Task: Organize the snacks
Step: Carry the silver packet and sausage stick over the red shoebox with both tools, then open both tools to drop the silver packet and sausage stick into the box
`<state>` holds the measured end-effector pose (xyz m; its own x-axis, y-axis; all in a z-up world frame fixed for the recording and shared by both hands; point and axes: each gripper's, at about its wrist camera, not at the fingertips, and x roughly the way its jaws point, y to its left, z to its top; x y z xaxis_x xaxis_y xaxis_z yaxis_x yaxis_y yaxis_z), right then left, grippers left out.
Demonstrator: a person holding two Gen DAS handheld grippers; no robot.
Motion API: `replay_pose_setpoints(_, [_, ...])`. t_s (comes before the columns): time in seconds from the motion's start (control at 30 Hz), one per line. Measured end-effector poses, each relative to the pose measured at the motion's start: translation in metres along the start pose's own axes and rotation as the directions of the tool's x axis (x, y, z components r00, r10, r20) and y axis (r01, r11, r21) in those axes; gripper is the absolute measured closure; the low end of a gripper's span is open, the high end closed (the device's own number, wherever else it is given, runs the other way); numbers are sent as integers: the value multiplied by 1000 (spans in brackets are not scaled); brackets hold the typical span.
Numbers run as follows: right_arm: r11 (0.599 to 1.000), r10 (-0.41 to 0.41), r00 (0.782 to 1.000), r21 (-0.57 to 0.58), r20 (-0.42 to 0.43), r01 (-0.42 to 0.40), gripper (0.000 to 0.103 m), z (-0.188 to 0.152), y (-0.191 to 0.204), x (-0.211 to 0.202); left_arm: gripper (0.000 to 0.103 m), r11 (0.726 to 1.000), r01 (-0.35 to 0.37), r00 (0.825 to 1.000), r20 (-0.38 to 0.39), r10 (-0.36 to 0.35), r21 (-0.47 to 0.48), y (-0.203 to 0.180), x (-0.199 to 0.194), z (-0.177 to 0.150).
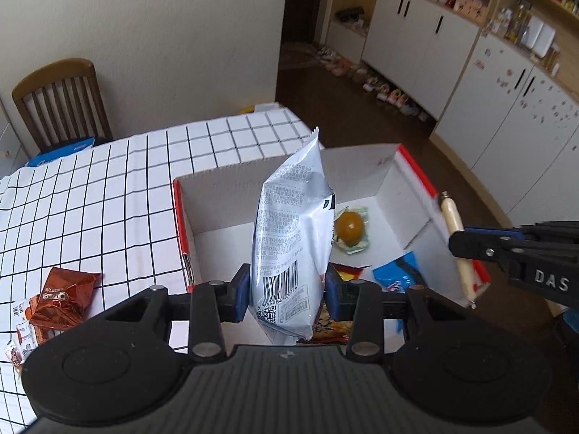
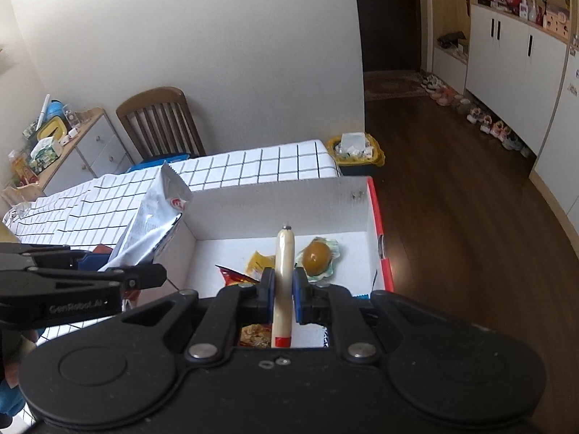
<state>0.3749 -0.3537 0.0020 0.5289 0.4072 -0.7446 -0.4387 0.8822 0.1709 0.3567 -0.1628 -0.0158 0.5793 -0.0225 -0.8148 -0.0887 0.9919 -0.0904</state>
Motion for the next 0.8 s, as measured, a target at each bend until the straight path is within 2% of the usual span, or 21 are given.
replay_pose_setpoints(0.33, [1000, -11, 997, 20, -82, 13, 95, -4, -12, 38, 64, 999, -22, 996, -88, 20, -23, -2, 39, 7])
replay_pose_setpoints(0.8, [999, -29, 984, 15, -175, 32, 95, -18, -10, 70, 63, 997, -75, 982, -173, 78, 21, -8, 66, 0])
